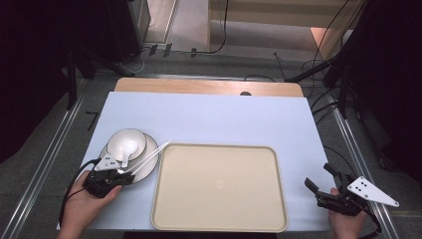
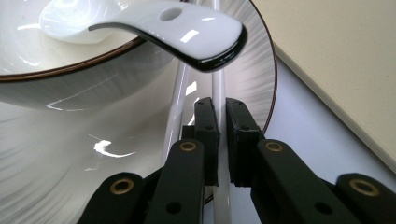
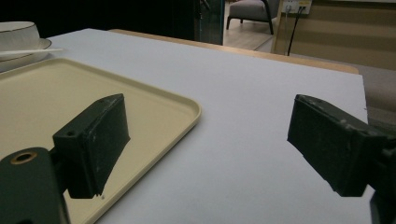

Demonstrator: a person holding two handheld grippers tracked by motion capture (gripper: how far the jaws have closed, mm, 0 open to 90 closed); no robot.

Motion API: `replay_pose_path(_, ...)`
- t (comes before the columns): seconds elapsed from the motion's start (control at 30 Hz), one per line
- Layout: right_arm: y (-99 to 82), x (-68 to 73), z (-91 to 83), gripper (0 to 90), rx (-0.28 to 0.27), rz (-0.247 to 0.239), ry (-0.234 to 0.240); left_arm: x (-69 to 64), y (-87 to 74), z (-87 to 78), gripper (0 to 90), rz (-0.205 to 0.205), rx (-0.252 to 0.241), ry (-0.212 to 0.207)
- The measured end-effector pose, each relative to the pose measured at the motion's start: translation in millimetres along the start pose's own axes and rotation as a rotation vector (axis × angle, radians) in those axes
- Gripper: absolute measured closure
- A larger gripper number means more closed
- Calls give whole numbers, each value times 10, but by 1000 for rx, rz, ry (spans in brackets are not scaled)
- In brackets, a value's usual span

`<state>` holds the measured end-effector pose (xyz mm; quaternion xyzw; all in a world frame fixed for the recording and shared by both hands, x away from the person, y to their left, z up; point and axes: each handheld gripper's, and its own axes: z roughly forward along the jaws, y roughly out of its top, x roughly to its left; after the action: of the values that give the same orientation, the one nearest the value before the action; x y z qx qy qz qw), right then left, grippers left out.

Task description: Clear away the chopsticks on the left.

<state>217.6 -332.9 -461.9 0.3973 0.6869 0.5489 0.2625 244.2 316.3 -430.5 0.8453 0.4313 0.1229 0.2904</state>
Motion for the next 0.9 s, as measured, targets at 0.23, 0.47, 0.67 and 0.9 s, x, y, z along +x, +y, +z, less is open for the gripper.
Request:
replay_pose_path(0.23,-14,-21,-21,131,-9,0,-12,-90,30,-38,854,-21,-33,-8)
replay_pose_path(0.47,-14,-3,-19,130,-19,-10,-19,-233,81,-58,855,-55,-28,-18)
replay_pose_path(0.67,-13,-12,-37,130,-29,-8,-18,-266,39,-91,855,-98,-64,-8)
replay_pose_path(0.9,-8,-3,-42,130,-38,-7,-23,-423,74,-134,855,-124,-100,-21)
